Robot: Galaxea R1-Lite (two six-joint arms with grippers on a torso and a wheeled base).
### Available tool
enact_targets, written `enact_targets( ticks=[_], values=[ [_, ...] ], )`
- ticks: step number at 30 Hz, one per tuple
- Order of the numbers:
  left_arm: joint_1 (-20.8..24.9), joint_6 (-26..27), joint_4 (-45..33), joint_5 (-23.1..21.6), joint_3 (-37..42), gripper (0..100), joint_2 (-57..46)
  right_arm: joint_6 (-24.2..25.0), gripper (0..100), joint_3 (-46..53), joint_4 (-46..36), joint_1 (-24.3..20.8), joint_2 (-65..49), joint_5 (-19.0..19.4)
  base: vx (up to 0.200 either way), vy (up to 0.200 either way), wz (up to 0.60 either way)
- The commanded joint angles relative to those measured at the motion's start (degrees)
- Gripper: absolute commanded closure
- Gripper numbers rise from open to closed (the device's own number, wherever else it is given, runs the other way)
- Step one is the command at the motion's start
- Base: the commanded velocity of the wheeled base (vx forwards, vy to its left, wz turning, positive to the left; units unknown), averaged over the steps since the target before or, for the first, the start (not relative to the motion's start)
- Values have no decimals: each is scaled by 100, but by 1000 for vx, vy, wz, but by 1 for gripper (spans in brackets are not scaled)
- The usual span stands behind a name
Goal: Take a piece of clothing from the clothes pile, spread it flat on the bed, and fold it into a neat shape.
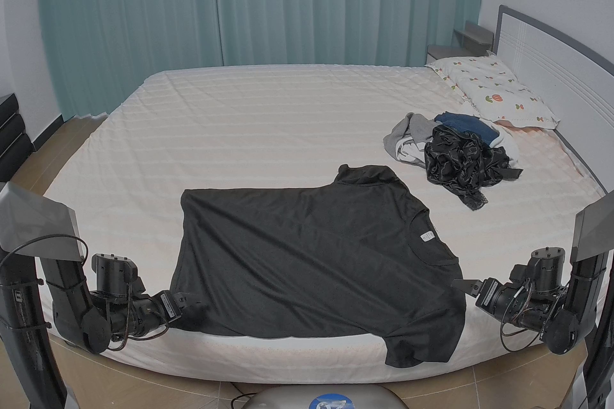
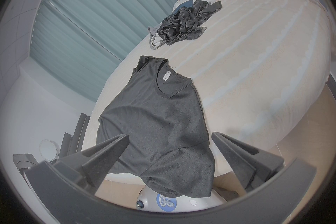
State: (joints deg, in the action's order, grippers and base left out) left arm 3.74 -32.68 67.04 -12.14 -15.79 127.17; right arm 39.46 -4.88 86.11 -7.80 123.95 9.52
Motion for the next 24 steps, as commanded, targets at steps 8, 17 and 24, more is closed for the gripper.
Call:
enact_targets(
  ticks=[8,17,24],
  values=[
    [-40,139,2,1,-21,100,229,0,0,-13,19,7,103,76,0,0,0],
    [-172,87,11,124,287,100,9,-26,0,13,11,-2,243,85,0,0,0],
    [-198,78,11,124,462,100,-210,-387,0,277,19,16,437,296,0,0,0]
  ],
)
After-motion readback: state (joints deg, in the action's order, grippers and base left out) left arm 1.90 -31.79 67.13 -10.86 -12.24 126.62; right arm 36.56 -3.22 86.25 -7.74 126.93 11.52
